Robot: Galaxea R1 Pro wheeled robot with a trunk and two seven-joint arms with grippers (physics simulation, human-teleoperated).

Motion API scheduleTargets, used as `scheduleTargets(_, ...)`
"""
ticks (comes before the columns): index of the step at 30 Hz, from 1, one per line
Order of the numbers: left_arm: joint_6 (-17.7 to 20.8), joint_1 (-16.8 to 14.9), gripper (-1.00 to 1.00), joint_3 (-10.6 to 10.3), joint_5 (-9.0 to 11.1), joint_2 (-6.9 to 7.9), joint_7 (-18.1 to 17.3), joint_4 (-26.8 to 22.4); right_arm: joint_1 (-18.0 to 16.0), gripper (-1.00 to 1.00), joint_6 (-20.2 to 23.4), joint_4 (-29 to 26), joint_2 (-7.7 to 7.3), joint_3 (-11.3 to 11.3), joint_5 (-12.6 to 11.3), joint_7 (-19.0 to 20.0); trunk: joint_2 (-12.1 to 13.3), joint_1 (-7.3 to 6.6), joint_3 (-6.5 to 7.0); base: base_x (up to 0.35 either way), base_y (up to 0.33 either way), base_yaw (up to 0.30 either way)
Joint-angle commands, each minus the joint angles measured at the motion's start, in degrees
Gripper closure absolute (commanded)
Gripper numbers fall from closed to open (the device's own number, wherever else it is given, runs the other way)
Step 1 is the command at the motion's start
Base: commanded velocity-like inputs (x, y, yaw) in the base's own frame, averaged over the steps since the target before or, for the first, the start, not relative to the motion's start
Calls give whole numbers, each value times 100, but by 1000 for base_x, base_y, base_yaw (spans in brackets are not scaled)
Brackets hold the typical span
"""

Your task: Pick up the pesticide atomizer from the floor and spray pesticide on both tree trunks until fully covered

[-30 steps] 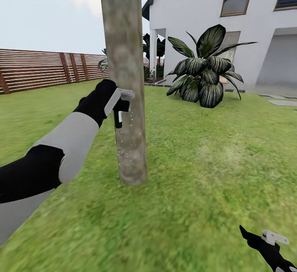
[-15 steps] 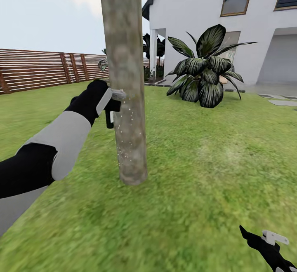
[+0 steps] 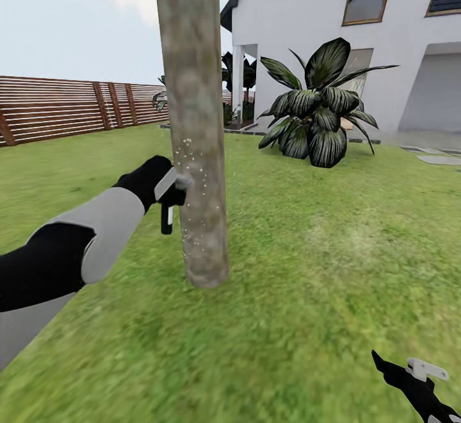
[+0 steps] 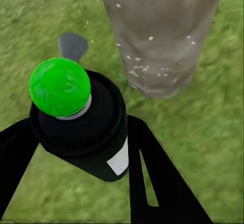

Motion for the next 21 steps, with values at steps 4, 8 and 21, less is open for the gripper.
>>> scheduleTargets(4, -371, 374, 100, -34, 32, -7, 31, 245, -4, -100, -5, 8, -1, -41, -18, 50, -3, -2, -5, 0, 0, 0)
scheduleTargets(8, -706, 850, 100, -34, 33, -3, 33, 259, -4, -100, -5, 8, -1, -41, -18, 50, -3, -2, -5, 0, 0, 0)
scheduleTargets(21, -1659, 2355, 100, -25, 56, 201, 28, 260, -4, -100, -5, 17, -1, -41, -10, 54, -3, -2, -5, 0, 0, 0)
